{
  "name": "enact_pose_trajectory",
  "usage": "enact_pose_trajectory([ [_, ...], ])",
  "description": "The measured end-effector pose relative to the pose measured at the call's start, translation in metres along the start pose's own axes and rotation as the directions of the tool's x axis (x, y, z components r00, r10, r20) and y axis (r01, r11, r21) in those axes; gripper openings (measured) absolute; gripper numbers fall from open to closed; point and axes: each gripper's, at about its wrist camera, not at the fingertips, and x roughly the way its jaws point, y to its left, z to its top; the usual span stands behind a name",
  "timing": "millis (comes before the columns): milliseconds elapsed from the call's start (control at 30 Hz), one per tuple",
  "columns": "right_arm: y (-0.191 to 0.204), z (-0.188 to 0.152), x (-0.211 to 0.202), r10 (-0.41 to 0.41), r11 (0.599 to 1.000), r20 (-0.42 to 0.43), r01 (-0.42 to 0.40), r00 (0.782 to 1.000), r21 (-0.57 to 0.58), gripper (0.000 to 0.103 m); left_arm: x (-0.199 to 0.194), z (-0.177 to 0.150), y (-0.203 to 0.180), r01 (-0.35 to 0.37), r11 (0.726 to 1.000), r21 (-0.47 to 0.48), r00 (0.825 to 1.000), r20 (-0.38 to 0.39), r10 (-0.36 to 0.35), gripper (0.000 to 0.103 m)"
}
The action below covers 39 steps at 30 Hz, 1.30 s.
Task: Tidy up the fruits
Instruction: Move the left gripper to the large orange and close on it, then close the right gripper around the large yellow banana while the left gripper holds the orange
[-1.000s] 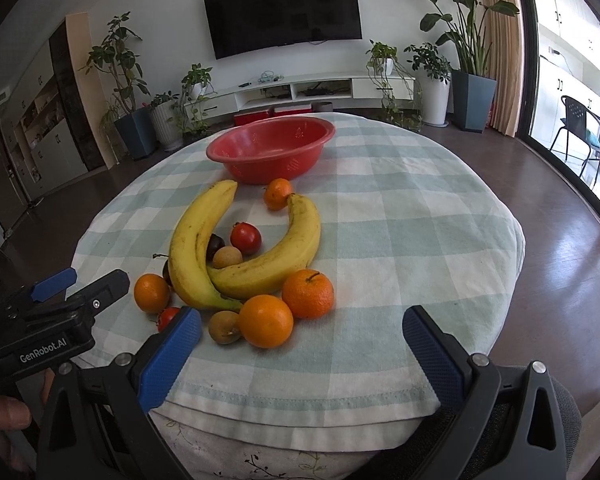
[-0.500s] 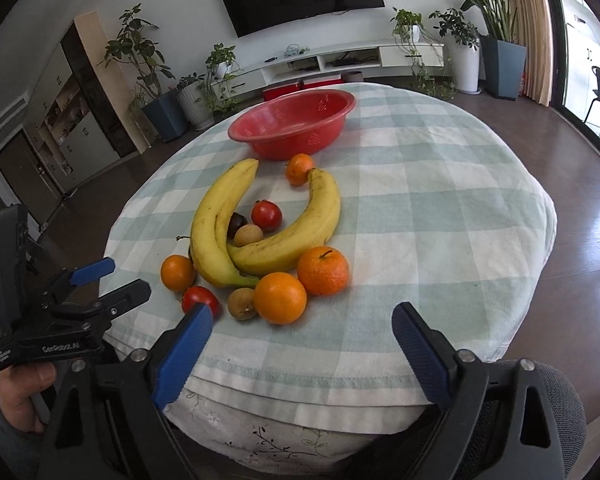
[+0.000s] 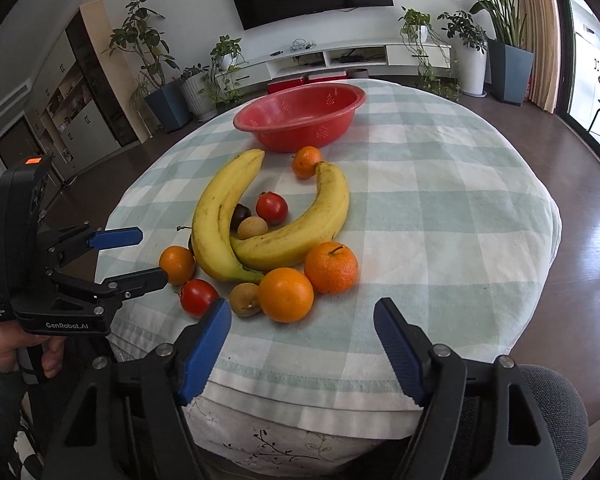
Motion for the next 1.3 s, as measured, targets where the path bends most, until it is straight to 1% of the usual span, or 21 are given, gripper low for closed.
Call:
enact_pose_trajectory([
  [100,0.002,0.000,0.005,-0.009,1.000,-0.016,0.009,1.000,-0.007,0.071,0.004,-0.001,-0.002,0.037,0.999,0.012,0.999,-0.010,-0.037,0.074],
  [167,0.003,0.000,0.009,-0.015,1.000,-0.030,0.015,0.999,-0.006,0.068,0.008,-0.002,-0.001,0.054,0.998,0.016,0.998,-0.018,-0.053,0.069],
  [233,0.004,-0.001,0.010,-0.015,1.000,-0.038,0.015,0.999,-0.008,0.067,0.013,-0.002,0.001,0.067,0.998,0.015,0.997,-0.031,-0.066,0.058],
  [333,0.004,-0.001,0.011,-0.023,1.000,-0.039,0.023,0.999,-0.011,0.066,0.016,0.000,0.002,0.089,0.996,0.017,0.995,-0.034,-0.089,0.051],
  [467,0.004,-0.001,0.013,-0.027,1.000,-0.044,0.026,0.999,-0.008,0.066,0.023,0.003,0.001,0.099,0.995,0.024,0.994,-0.046,-0.098,0.050],
  [533,0.004,0.000,0.013,-0.027,1.000,-0.043,0.027,0.999,-0.008,0.066,0.027,0.003,-0.002,0.101,0.994,0.035,0.994,-0.053,-0.099,0.044],
  [600,0.004,0.000,0.013,-0.026,1.000,-0.045,0.025,0.999,-0.009,0.066,0.031,0.001,-0.003,0.106,0.994,0.036,0.993,-0.063,-0.103,0.035],
  [733,0.003,0.000,0.015,-0.023,1.000,-0.049,0.022,0.999,-0.006,0.066,0.033,0.001,0.001,0.132,0.991,0.014,0.990,-0.053,-0.131,0.035],
  [900,0.006,0.000,0.016,-0.019,1.000,-0.051,0.018,0.999,-0.013,0.066,0.037,0.002,0.002,0.114,0.993,0.000,0.992,-0.054,-0.114,0.035],
  [1067,0.007,0.003,0.015,-0.030,0.999,-0.046,0.029,0.998,-0.021,0.066,0.036,0.001,0.005,0.139,0.990,-0.021,0.990,-0.036,-0.139,0.034],
  [1200,0.021,0.015,0.012,-0.013,0.998,-0.024,0.012,1.000,-0.061,0.066,0.035,-0.001,0.012,0.161,0.986,-0.052,0.986,-0.027,-0.162,0.034],
  [1300,0.040,0.029,0.012,0.025,0.995,-0.004,-0.025,1.000,-0.101,0.066,0.032,-0.003,0.016,0.157,0.985,-0.072,0.987,-0.011,-0.158,0.034],
])
